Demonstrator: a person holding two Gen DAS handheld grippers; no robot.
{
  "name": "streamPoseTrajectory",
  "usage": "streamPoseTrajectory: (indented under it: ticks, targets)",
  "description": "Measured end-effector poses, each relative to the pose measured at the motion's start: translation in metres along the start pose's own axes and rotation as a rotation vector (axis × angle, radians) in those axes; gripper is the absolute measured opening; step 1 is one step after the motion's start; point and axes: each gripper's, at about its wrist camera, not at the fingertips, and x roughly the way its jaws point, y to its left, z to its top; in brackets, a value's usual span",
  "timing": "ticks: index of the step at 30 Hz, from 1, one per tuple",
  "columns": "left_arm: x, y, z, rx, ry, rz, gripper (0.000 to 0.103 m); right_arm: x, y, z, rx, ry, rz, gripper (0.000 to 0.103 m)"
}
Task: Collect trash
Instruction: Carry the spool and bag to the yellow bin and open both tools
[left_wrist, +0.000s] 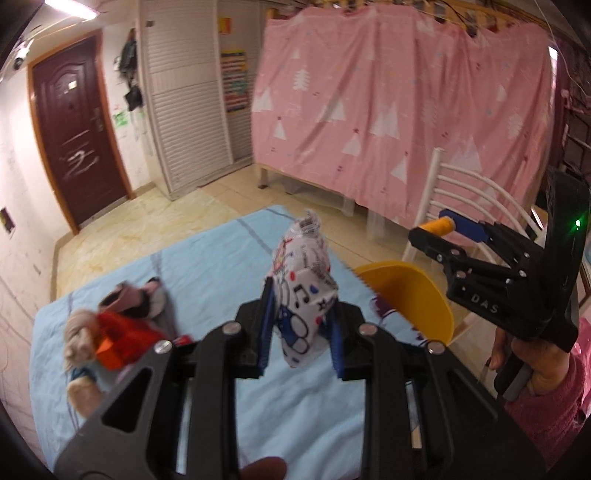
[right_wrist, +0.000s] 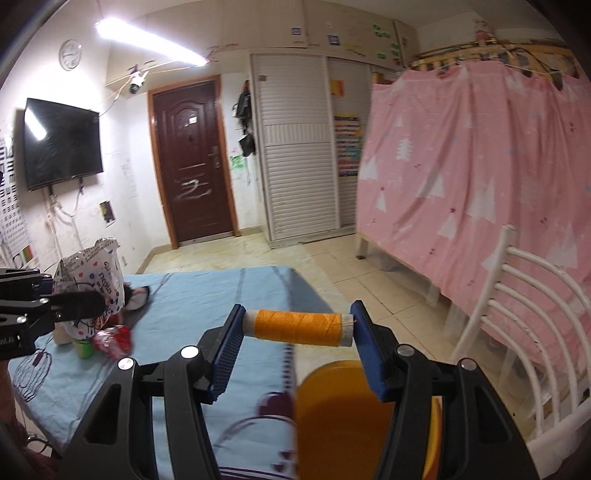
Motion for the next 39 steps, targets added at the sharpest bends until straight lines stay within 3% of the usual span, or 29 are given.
streamPoseTrajectory:
  ticks: [2,8,16,17,19,20,21,23,31,39]
  targets:
    - [0.007,-0.014,0.007,0.015,0.008,-0.029,0.024,0.002,-0.01,-0.003,0.012,0.001,-0.015,0.052]
    - [0.034,-0.039,0.027,0.008,0.044,-0.246,0.024,0.016,-0.045,-0.024,0.061,0.045,-0.041,0.052]
    - [0.086,-0.067,0.054,-0.052,0.101,-0.367,0.024,0.039,-0.067,-0.053,0.081,0.131,-0.034,0.053]
    - [0.093,-0.07,0.056,-0.056,0.112,-0.376,0.025,0.042,-0.068,-0.053,0.081,0.14,-0.032,0.057]
    - [0.105,-0.078,0.058,-0.059,0.138,-0.386,0.027,0.045,-0.071,-0.059,0.083,0.151,-0.025,0.071]
    - [0.11,-0.081,0.059,-0.06,0.15,-0.388,0.036,0.045,-0.073,-0.061,0.084,0.15,-0.023,0.081]
    - [0.114,-0.084,0.059,-0.062,0.16,-0.387,0.056,0.044,-0.074,-0.063,0.085,0.148,-0.023,0.085]
    - [0.118,-0.089,0.06,-0.073,0.166,-0.383,0.075,0.041,-0.077,-0.066,0.086,0.142,-0.023,0.086]
    - [0.111,-0.091,0.06,-0.079,0.159,-0.372,0.075,0.027,-0.081,-0.069,0.092,0.132,-0.031,0.087]
    - [0.078,-0.063,0.061,-0.118,0.11,-0.331,0.075,0.021,-0.064,-0.048,0.06,0.102,-0.009,0.087]
